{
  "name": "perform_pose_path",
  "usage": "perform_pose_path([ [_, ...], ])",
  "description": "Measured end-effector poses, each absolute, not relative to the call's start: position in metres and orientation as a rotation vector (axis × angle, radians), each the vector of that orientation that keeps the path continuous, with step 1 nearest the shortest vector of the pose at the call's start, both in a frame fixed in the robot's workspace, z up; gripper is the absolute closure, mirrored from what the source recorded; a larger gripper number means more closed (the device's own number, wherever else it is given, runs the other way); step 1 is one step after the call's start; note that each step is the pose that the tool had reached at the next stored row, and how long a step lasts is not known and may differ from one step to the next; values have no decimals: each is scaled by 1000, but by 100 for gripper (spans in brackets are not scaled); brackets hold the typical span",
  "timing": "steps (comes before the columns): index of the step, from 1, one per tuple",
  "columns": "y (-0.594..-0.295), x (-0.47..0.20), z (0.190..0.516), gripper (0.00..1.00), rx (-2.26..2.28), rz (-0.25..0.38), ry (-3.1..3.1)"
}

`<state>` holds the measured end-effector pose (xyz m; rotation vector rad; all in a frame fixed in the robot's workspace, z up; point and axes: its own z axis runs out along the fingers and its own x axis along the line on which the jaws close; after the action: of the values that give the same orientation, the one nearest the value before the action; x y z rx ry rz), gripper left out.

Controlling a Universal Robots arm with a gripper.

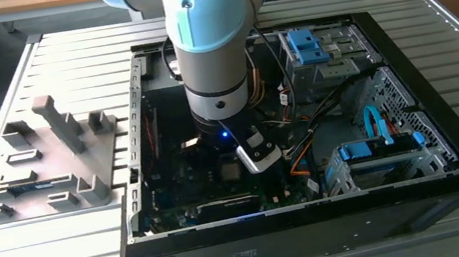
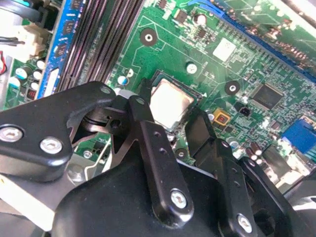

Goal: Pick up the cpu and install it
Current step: 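Place the cpu into insertion slot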

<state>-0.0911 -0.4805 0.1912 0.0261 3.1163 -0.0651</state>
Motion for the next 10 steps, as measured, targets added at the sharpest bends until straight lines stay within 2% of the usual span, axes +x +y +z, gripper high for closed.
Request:
perform_pose_path([
  [10, -481, -89, 190, 45, 26, -67, 3117],
])
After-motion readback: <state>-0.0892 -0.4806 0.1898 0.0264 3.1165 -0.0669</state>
